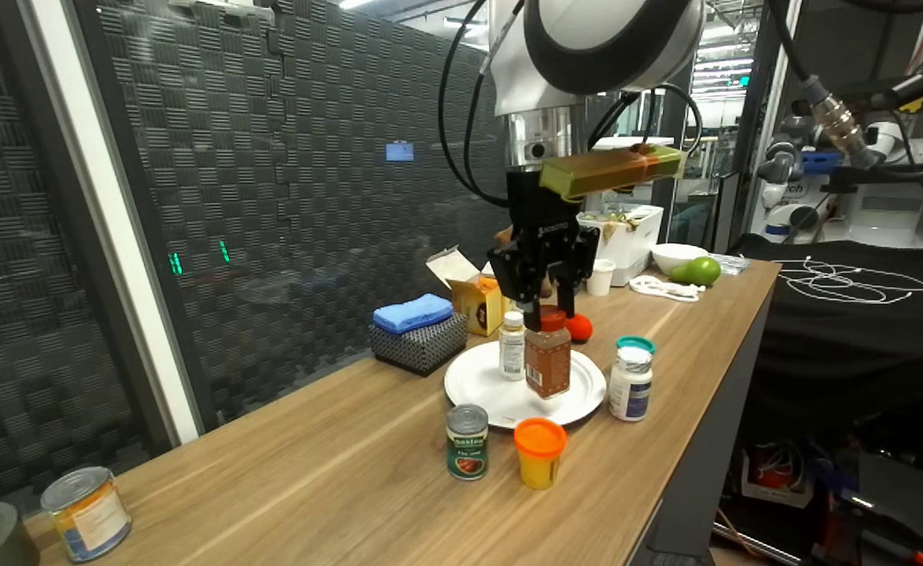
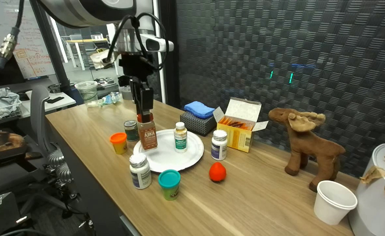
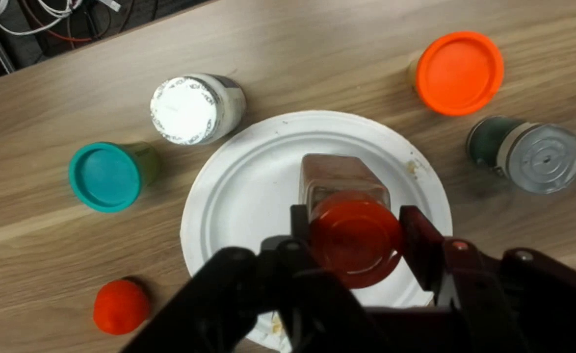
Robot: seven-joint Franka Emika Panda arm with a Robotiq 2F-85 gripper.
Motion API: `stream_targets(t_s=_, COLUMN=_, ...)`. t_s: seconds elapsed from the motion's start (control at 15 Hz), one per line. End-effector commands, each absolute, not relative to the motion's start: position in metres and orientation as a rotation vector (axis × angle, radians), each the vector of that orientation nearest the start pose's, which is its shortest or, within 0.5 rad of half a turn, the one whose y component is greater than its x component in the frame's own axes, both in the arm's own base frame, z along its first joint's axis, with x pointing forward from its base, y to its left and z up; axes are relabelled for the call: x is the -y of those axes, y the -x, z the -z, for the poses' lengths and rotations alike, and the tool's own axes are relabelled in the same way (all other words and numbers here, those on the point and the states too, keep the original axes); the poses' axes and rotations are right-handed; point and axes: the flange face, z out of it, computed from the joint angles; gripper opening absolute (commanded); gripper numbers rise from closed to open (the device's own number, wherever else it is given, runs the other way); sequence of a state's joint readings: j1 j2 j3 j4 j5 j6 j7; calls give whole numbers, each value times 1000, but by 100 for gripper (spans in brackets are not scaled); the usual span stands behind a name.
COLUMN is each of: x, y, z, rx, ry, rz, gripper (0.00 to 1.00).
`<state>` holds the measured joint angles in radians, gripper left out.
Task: Put the bottles and orange plushie surrounding the white plate on the white plate
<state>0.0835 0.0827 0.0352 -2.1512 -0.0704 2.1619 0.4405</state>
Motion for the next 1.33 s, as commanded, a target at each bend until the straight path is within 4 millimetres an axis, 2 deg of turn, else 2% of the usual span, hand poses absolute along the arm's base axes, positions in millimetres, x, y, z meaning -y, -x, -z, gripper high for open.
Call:
stream_targets(t_s=0.0, x=-45, y=-549, z=-353, rx=-542, ry=3142, rz=10, gripper=24)
stream_targets(t_s=0.33, x=-32, y=-559, z=-337, rx=-580, ry=3122, rz=19, gripper=24)
stream_targets(t_s=0.93, x=-32, y=-570, z=-335, rx=-602, ry=3093, rz=28, gripper=24)
stream_targets(t_s=1.27, x=-32, y=-575, z=-325, rx=-594, ry=3107, rz=2, gripper=24)
